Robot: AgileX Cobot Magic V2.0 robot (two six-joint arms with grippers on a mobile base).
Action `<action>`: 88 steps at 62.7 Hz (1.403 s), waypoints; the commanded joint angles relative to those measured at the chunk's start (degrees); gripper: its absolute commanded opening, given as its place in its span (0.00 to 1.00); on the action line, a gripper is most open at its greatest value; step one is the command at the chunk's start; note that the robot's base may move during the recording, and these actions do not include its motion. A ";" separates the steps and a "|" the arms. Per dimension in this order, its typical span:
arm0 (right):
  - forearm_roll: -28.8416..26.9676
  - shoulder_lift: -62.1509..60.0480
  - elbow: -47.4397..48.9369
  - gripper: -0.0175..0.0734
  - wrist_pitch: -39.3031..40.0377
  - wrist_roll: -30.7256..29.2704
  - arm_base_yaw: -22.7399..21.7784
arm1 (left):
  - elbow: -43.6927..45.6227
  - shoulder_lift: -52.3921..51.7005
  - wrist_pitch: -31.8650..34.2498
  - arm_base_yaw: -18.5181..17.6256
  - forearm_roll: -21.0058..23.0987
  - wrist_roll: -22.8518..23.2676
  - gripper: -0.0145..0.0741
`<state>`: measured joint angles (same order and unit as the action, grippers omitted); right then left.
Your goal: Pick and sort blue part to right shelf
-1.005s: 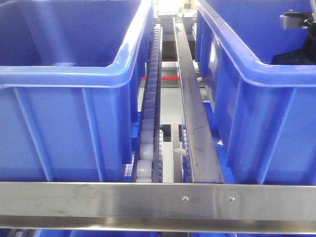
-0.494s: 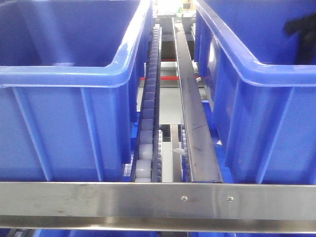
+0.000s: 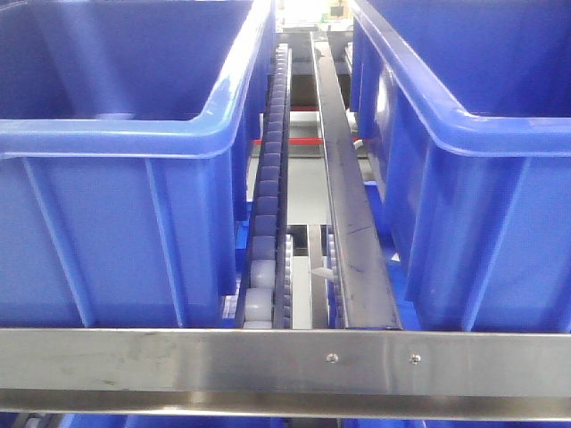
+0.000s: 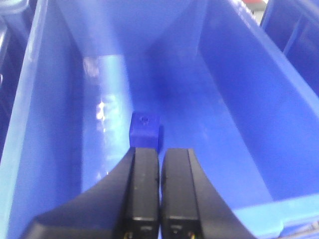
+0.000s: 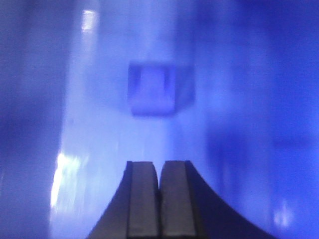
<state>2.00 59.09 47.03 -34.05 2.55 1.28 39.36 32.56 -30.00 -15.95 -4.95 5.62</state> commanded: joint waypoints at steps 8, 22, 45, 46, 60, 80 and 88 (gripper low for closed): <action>0.70 -15.69 -8.58 0.23 8.25 -0.48 -0.19 | 1.51 0.00 6.50 -0.47 0.03 0.24 0.30; 0.77 -31.79 -14.27 0.23 7.62 -0.48 -0.19 | 1.51 0.00 6.94 -0.47 0.03 0.24 0.30; 0.77 -51.06 -15.07 0.23 8.72 -0.48 -0.19 | 1.51 0.00 6.94 -0.47 0.03 0.24 0.30; 0.77 -51.29 -15.07 0.23 8.75 -0.48 -0.19 | 1.51 0.00 6.94 -0.47 0.03 0.24 0.30; 0.81 -51.58 -15.07 0.23 8.50 -0.48 -0.19 | 1.51 0.00 6.68 -0.47 0.03 0.24 0.30; 0.81 -51.58 -15.07 0.23 8.50 -0.48 -0.19 | 1.51 0.00 6.68 -0.47 0.03 0.24 0.30; 0.81 -51.58 -15.07 0.23 8.50 -0.48 -0.19 | 1.22 0.00 6.94 -0.47 0.03 0.24 0.30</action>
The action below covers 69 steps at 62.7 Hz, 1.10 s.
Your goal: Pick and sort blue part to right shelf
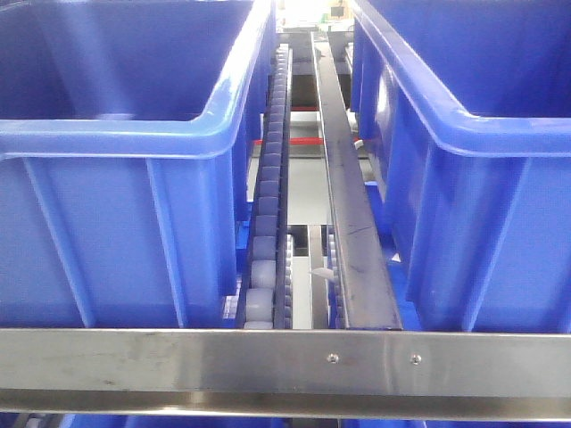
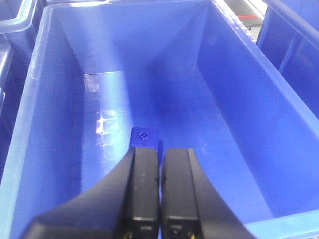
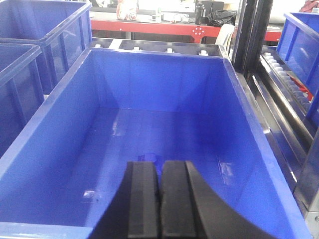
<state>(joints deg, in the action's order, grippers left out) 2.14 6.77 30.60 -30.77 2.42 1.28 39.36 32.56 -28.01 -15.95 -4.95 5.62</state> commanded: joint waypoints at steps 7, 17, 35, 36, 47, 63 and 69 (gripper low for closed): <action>0.67 0.73 1.36 0.23 5.23 -0.35 -0.19 | 0.46 -0.86 4.66 0.00 0.35 0.24 0.30; 0.67 0.73 1.36 0.23 5.23 -0.35 -0.19 | -4.17 -8.21 6.39 5.58 5.66 -3.06 0.30; 0.67 0.73 1.36 0.23 5.23 -0.35 -0.19 | -22.71 -25.99 17.11 16.01 7.02 -3.61 0.30; 0.67 0.73 1.36 0.23 5.23 -0.35 -0.19 | -23.57 -26.75 17.47 16.35 7.20 -3.61 0.30; 0.67 0.73 1.36 0.23 5.23 -0.35 -0.19 | -33.37 -34.36 20.55 16.94 7.87 -3.61 0.30; 0.67 0.73 1.36 0.23 4.97 -0.35 -0.19 | -41.01 -34.06 28.95 16.72 10.02 -3.61 0.30; 0.67 0.73 1.36 0.23 4.95 -0.35 -0.19 | -41.13 -34.06 29.36 16.58 10.02 -3.61 0.30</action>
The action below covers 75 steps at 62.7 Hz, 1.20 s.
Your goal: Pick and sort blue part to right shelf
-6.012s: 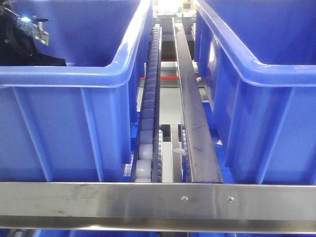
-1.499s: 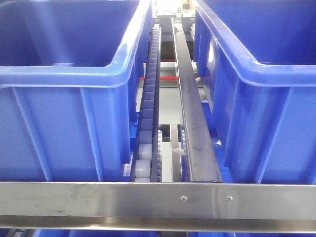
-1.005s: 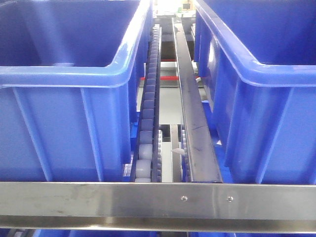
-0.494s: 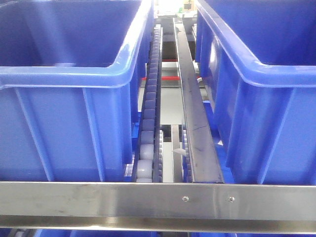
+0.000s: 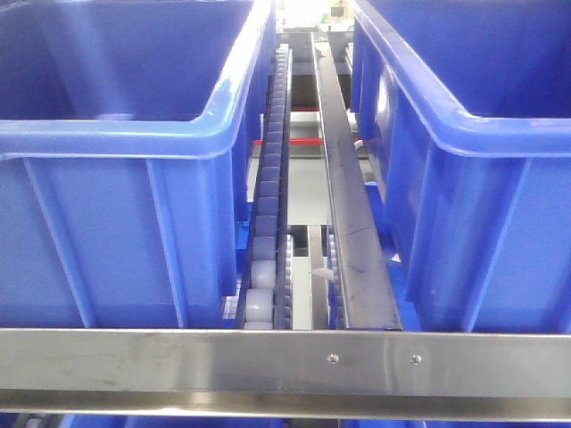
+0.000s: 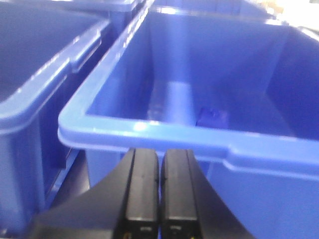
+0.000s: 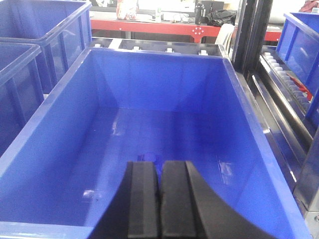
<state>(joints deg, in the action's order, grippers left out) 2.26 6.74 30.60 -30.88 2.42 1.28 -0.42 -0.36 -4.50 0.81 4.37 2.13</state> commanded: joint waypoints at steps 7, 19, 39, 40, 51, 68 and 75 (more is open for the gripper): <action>0.55 0.77 1.36 0.23 5.06 -0.35 -0.19 | -1.35 -1.15 5.85 -0.18 0.70 -0.11 0.30; 0.55 0.77 1.36 0.23 5.06 -0.35 -0.19 | -1.35 -1.15 5.85 -0.18 0.70 -0.11 0.30; 0.55 0.77 1.36 0.23 5.06 -0.35 -0.19 | -1.35 -1.15 5.85 -0.18 0.70 -0.11 0.30; 0.55 0.77 1.36 0.23 5.06 -0.35 -0.19 | -1.35 -1.15 5.85 -0.18 0.70 -0.11 0.30; 0.55 0.77 1.36 0.23 5.06 -0.35 -0.19 | -1.35 -1.15 5.85 -0.18 0.70 -0.11 0.30; -1.09 0.20 -10.48 0.23 16.51 -0.35 -2.24 | -1.35 -1.15 5.85 -0.18 0.70 -0.11 0.30; -1.09 -2.53 -18.03 0.23 23.96 -0.30 -2.71 | -1.35 -1.15 5.85 -0.18 0.70 -0.11 0.30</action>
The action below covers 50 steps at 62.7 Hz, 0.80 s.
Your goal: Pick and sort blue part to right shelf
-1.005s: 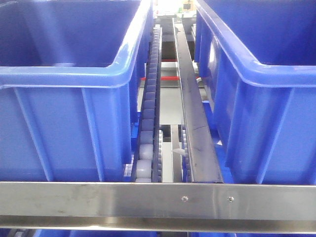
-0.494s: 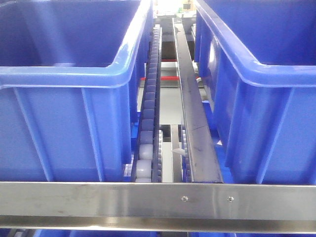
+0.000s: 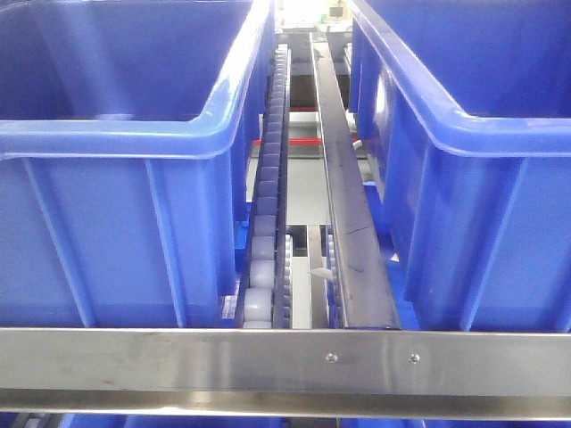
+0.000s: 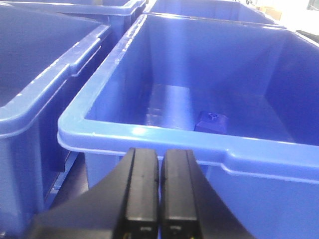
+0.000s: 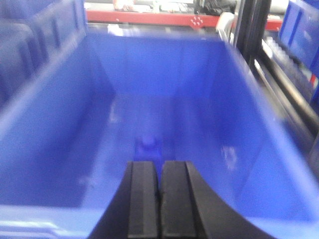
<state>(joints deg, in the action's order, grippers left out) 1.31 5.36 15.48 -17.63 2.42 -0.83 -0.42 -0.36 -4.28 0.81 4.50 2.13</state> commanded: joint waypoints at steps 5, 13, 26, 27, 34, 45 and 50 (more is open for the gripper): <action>-0.13 -4.46 -8.20 0.23 13.99 -0.30 -0.60 | -1.35 -1.15 5.64 -0.18 0.57 -0.11 0.30; -0.15 -6.91 -14.24 0.23 17.63 -0.30 -0.60 | -1.35 -1.15 5.64 -0.18 0.57 -0.11 0.30; -0.32 -7.23 -15.99 0.23 19.03 -0.30 -0.60 | -1.35 -1.15 5.64 -0.18 0.57 -0.11 0.30; -0.32 -7.23 -15.99 0.23 19.14 -0.30 -0.60 | -1.35 -1.15 5.64 -0.18 0.57 -0.11 0.30; -0.32 -7.23 -15.99 0.23 19.06 -0.30 -0.60 | -1.35 -1.15 5.64 -0.18 0.57 -0.11 0.30; -0.32 -7.23 -15.99 0.23 19.06 -0.30 -0.60 | -1.35 -1.15 5.64 -0.18 0.57 -0.11 0.30; -0.32 -7.23 -15.99 0.23 19.06 -0.30 -0.60 | -1.35 -1.15 5.64 -0.18 0.57 -0.11 0.30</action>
<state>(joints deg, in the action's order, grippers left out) 0.98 -0.59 -1.65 -4.22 2.42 -1.08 -0.42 -0.36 -4.18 0.81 4.54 2.13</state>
